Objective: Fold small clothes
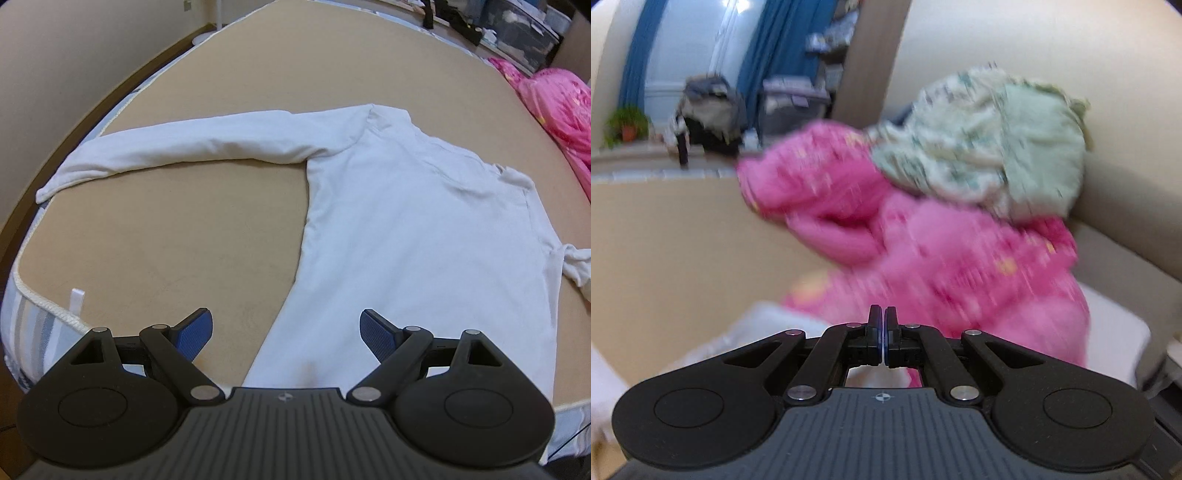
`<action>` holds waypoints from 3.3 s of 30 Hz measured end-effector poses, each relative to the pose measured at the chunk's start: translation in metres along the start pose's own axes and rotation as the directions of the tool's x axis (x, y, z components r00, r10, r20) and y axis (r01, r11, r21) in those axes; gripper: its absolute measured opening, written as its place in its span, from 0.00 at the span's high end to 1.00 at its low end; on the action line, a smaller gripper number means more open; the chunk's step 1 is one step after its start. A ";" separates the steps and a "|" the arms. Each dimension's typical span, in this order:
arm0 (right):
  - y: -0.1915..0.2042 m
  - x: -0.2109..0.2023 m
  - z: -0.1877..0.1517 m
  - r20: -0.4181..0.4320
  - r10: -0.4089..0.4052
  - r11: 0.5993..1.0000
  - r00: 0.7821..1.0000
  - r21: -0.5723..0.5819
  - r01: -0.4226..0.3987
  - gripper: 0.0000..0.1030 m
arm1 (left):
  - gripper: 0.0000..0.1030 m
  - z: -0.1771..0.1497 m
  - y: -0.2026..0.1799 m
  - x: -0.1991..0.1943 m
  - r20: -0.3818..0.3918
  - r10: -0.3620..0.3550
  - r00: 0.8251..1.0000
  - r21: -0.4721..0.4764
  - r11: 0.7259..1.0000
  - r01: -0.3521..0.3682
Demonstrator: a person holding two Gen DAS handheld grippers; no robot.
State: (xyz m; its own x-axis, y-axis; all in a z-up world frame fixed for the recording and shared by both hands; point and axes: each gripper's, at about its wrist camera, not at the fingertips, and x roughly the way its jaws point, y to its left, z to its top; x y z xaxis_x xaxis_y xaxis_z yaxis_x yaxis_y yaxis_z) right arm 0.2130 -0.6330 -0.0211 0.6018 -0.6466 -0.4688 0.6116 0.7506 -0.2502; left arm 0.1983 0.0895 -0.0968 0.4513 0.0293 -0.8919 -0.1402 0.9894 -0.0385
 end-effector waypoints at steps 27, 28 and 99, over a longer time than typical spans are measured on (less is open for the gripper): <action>0.036 0.124 -0.065 -0.376 0.237 0.748 0.896 0.659 0.078 0.94 | 0.12 0.002 -0.053 -0.005 -0.020 0.061 0.998 0.111 0.992 -0.059; 0.033 0.114 -0.065 -0.342 0.277 0.745 0.898 0.666 0.024 0.94 | 0.12 0.003 -0.053 -0.003 -0.029 0.058 0.998 0.104 0.993 -0.055; 0.107 -0.194 -0.238 -0.470 0.533 0.846 0.704 0.304 -0.438 0.16 | 0.00 -0.102 0.008 0.065 -0.130 0.049 0.990 0.154 0.988 -0.028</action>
State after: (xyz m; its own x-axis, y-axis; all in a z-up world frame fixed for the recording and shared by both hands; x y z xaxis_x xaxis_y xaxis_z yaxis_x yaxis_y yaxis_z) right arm 0.0398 -0.3949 -0.1590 0.5082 0.0087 -0.8612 0.4101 0.8769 0.2509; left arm 0.1367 0.0851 -0.2012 0.3258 0.0586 -0.9436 -0.0155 0.9983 0.0566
